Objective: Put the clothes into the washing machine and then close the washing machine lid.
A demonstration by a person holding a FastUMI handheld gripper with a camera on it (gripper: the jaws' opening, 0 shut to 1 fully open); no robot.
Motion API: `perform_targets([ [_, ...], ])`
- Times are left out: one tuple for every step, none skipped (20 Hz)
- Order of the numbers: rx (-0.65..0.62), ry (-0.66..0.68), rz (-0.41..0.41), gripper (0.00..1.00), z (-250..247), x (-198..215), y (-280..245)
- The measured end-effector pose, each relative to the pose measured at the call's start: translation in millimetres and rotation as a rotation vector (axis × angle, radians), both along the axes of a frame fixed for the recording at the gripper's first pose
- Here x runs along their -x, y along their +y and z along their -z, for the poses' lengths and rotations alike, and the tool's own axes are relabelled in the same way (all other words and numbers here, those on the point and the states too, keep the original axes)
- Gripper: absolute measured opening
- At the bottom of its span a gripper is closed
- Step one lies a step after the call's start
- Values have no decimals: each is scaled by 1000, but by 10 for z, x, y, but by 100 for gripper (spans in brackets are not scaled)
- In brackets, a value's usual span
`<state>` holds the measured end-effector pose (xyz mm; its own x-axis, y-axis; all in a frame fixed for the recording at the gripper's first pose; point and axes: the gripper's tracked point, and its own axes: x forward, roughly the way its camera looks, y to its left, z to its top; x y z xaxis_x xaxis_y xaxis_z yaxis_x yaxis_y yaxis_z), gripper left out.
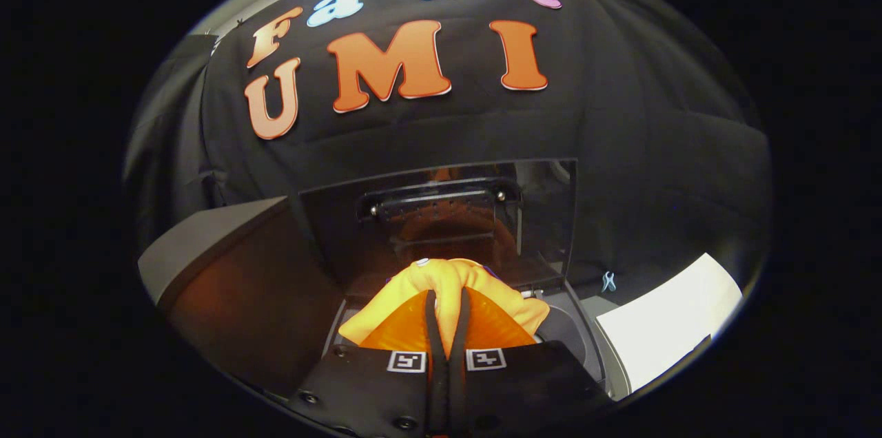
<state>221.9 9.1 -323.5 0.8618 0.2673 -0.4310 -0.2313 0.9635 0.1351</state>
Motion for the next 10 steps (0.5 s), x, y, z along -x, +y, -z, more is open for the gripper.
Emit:
perform_targets([
  [8,20,-2,8,122,1,-3],
  [12,43,-2,8,241,22,9],
  [15,65,-1,8,364,58,10],
  [20,89,1,8,496,93,21],
  [26,112,0,8,608,92,37],
  [32,134,-1,7,731,82,52],
  [41,159,-4,8,850,68,58],
  [49,185,-6,8,953,68,67],
  [54,208,-10,8,1061,52,79],
  [58,230,-12,8,1153,48,84],
])
